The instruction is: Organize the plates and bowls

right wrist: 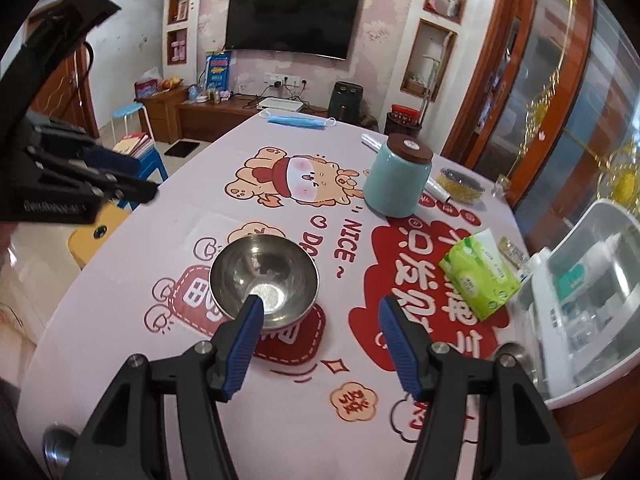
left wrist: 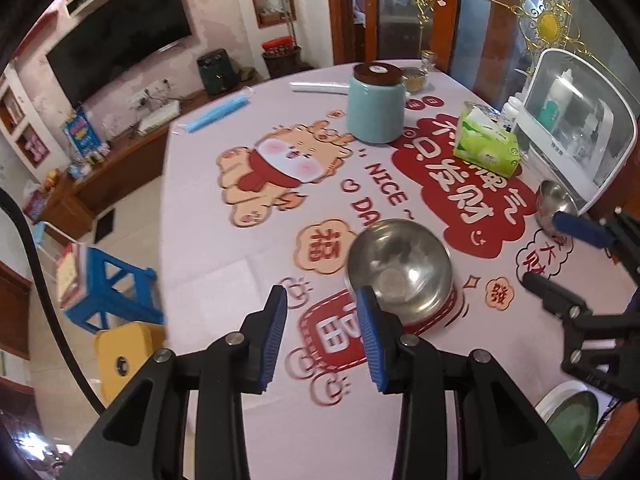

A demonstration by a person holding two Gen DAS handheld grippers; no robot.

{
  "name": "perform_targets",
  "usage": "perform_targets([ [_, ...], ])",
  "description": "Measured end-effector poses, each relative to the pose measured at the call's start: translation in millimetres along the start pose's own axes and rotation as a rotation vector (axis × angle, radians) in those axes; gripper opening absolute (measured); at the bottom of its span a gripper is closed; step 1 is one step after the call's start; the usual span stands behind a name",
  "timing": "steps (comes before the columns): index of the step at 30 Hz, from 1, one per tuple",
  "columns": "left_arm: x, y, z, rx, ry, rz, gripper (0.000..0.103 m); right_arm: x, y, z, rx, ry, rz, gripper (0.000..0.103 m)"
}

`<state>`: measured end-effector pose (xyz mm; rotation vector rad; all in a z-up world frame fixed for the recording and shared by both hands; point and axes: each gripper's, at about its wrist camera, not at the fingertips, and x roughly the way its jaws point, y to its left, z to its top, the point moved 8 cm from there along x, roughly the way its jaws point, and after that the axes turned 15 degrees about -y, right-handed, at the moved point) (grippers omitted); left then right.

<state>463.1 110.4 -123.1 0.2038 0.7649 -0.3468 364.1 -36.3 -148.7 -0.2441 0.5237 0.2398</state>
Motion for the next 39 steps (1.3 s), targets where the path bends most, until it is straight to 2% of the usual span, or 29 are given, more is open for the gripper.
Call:
perform_targets([
  [7,52.0,-12.8,-16.9,-0.079,0.045,-0.073,0.035,26.8,-3.0,-13.5,0.094,0.002,0.017,0.06],
  [14,86.2,-15.6,-40.9,-0.153,0.086,-0.106,0.035,52.5,3.2,-31.8,0.148,0.036,0.052,0.06],
  [18,102.8,-16.9,-51.1,-0.198,0.104,-0.123,0.044,64.5,6.6,-44.3,0.191,0.063,0.062,0.06],
  [26,126.3,-26.2,-65.7,-0.247,0.137,-0.167,0.046,79.5,10.9,-67.1,0.31,0.109,0.081,0.06],
  [35,138.7,-30.9,-82.7,-0.309,0.171,-0.231,0.046,90.8,13.5,-74.7,0.393,0.119,0.079,0.06],
  [39,141.2,-29.4,-89.6,-0.363,0.175,-0.261,0.046,96.4,15.1,-80.1,0.433,0.129,0.087,0.052],
])
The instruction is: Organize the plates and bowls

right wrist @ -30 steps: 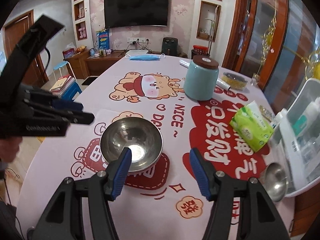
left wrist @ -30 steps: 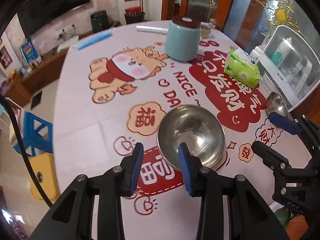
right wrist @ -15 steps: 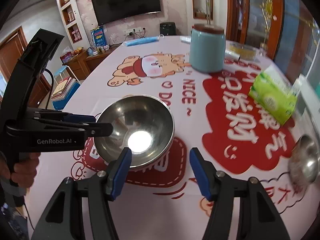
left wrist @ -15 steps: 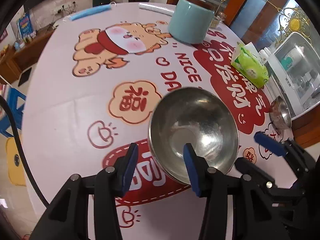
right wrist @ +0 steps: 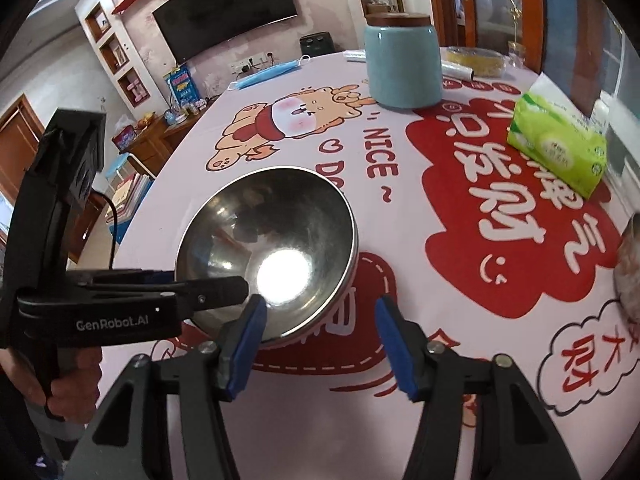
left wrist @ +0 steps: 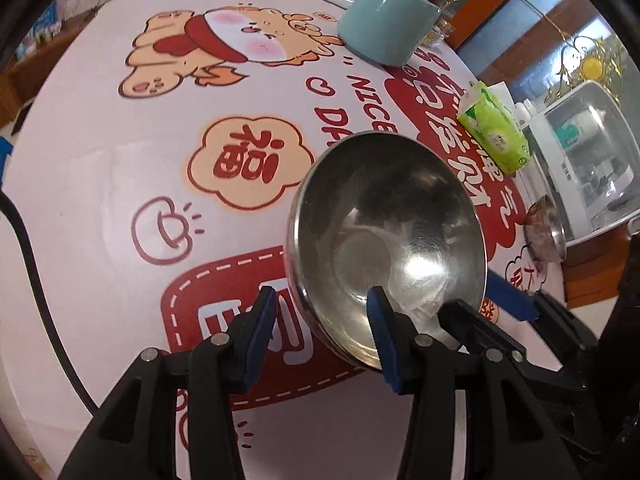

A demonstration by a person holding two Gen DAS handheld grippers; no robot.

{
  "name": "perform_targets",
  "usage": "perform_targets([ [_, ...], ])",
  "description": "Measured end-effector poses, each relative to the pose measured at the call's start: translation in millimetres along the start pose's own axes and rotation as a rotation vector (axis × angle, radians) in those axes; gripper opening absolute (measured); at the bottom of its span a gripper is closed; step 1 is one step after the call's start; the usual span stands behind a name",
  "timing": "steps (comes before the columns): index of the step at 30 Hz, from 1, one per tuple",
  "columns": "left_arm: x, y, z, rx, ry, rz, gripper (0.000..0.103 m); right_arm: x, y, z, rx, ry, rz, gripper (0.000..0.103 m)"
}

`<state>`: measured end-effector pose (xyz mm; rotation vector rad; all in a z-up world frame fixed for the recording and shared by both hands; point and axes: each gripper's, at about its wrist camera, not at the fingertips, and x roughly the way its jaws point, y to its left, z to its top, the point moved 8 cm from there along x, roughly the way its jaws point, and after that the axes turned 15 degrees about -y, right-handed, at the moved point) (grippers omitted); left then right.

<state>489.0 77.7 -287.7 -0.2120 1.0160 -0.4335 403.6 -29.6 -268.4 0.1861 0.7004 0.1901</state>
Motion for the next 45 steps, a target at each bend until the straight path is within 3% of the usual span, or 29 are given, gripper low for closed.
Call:
perform_targets([
  [5,6.5,8.7,-6.3,-0.065,0.006,-0.006,0.033,5.4,-2.7,-6.7,0.04,0.014,-0.008,0.034],
  [10,9.4,8.6,-7.3,-0.149,-0.003,-0.068,0.015,4.5,-5.1,-10.2,0.09,0.017,-0.005,0.029],
  [17,6.4,3.2,-8.2,-0.121,-0.011,-0.067,0.014,4.4,-10.0,-13.1,0.117,0.04,-0.028,0.021],
  [27,-13.2,10.6,-27.6,-0.142,0.009,-0.041,0.014,-5.6,1.8,-24.1,0.138,0.086,-0.02,0.018],
  [33,-38.8,10.1,-41.4,-0.15,0.024,-0.03,0.014,-25.8,14.5,-27.9,0.112,0.09,-0.015,0.016],
  [45,-104.2,0.1,-62.3,-0.144,-0.02,-0.015,0.014,-76.3,42.7,-26.4,0.03,0.067,0.023,0.016],
])
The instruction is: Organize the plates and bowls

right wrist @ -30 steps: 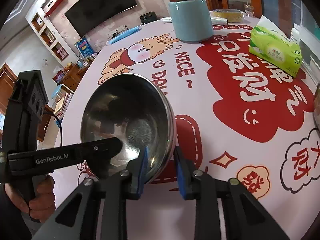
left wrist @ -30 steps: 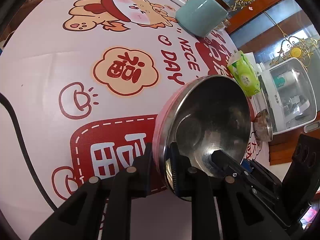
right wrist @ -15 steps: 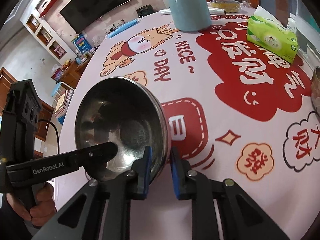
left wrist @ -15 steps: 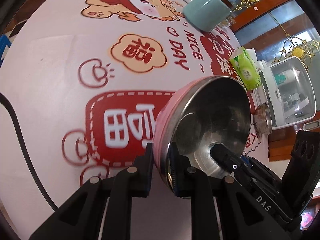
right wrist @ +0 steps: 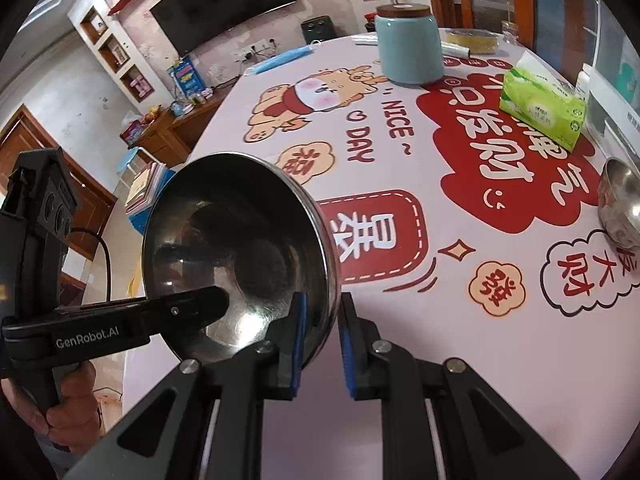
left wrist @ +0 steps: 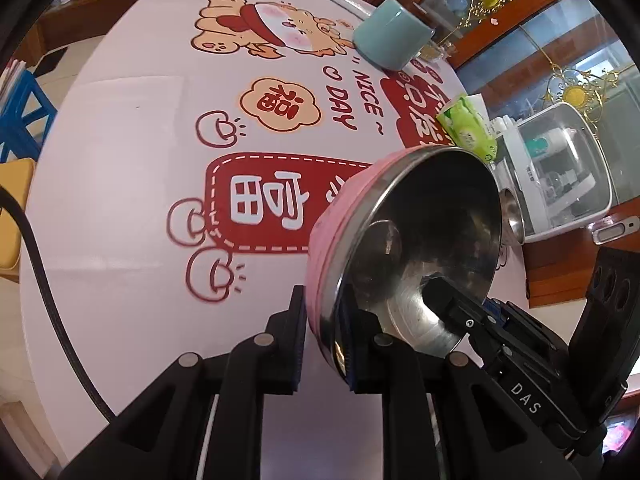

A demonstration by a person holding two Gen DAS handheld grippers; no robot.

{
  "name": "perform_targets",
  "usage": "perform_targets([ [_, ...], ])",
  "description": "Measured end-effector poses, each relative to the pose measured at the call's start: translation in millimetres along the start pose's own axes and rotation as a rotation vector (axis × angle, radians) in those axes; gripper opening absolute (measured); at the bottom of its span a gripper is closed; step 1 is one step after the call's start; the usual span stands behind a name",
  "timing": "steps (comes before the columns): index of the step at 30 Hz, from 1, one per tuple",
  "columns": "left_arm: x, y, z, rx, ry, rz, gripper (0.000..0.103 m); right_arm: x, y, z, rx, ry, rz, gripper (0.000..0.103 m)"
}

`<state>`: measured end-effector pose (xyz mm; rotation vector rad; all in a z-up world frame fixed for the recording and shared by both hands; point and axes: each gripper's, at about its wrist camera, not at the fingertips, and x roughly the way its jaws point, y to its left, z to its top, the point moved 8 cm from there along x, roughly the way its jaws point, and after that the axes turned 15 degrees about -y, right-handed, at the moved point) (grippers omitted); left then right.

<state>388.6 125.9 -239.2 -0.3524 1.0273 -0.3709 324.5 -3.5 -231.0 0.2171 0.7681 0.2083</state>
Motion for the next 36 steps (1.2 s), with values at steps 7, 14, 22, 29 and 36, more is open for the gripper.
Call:
perform_targets([
  [7,-35.6,-1.1,-16.4,-0.017,-0.033,0.009,0.014,-28.5,17.0,-4.8,-0.03,-0.012,0.031,0.016],
  [14,-65.8,-5.2,-35.7,-0.002,-0.041,0.017,0.014,-56.5,31.2,-17.8,-0.039,-0.023,0.049,0.016],
  [22,-94.0,-4.4,-67.4,0.004,-0.034,0.031,0.015,-82.5,43.4,-42.5,-0.069,-0.005,0.067,0.016],
  [29,-115.2,-0.8,-100.3,-0.013,-0.034,0.046,0.015,-102.6,53.0,-66.5,-0.096,0.007,0.087,0.016],
  [36,-133.8,-1.2,-127.8,-0.006,-0.032,0.07,0.015,-118.8,58.0,-87.5,-0.11,0.025,0.108,0.016],
])
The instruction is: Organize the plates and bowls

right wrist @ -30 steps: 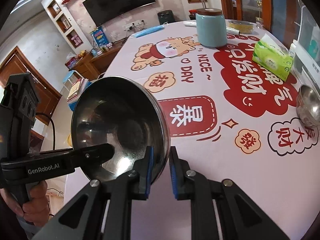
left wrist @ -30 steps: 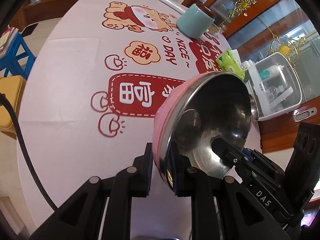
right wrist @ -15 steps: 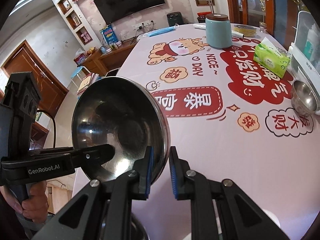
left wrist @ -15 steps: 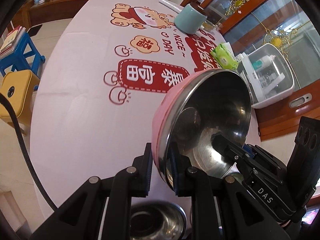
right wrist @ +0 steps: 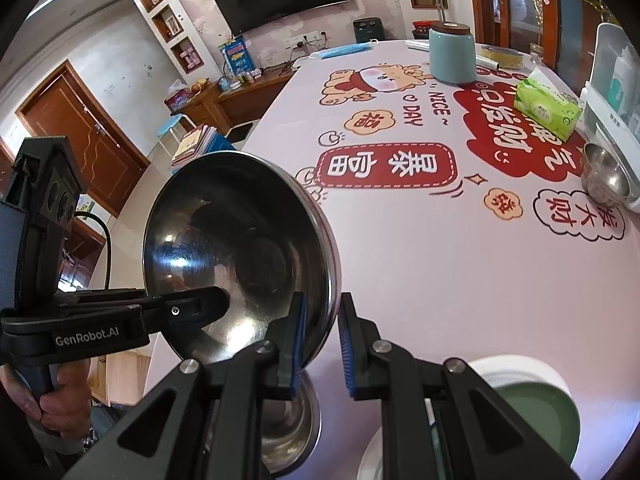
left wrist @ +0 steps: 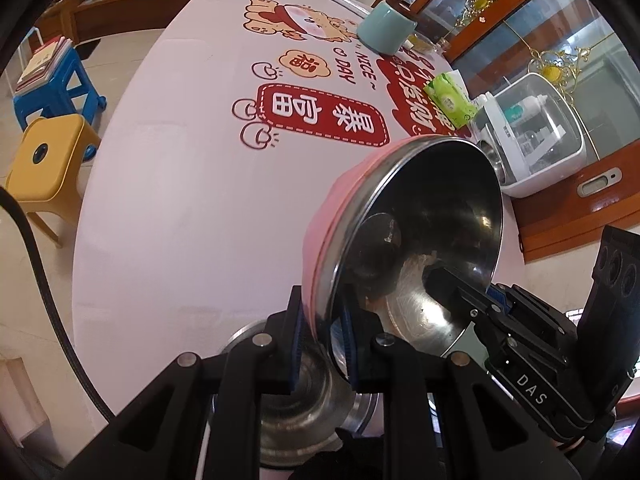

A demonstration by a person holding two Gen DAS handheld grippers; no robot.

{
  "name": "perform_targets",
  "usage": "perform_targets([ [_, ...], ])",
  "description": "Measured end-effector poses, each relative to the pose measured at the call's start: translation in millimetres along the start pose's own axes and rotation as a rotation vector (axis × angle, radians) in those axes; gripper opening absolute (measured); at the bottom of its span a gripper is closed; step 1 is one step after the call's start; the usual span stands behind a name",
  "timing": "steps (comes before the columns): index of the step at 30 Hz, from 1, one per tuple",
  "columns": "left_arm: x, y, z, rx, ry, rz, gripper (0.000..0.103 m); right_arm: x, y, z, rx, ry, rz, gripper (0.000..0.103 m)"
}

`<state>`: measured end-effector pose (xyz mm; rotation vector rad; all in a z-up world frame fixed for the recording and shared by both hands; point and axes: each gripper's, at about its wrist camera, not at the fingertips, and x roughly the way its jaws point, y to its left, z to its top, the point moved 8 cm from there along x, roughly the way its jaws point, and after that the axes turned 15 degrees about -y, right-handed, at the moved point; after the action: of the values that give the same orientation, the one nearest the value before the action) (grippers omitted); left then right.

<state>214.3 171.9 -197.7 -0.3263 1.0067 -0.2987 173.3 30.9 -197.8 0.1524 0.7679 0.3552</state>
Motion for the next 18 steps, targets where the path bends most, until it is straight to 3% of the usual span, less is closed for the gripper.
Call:
perform_targets([
  [11,-14.0,15.1,-48.4,-0.015,0.047,0.054,0.016,-4.3,13.2,-41.8,-0.025,0.093,0.051,0.016],
  [18,-13.1,32.4,-83.2,-0.059,0.116,0.084,0.019,-1.4,27.6,-65.9,-0.06,0.183,0.081,0.016],
])
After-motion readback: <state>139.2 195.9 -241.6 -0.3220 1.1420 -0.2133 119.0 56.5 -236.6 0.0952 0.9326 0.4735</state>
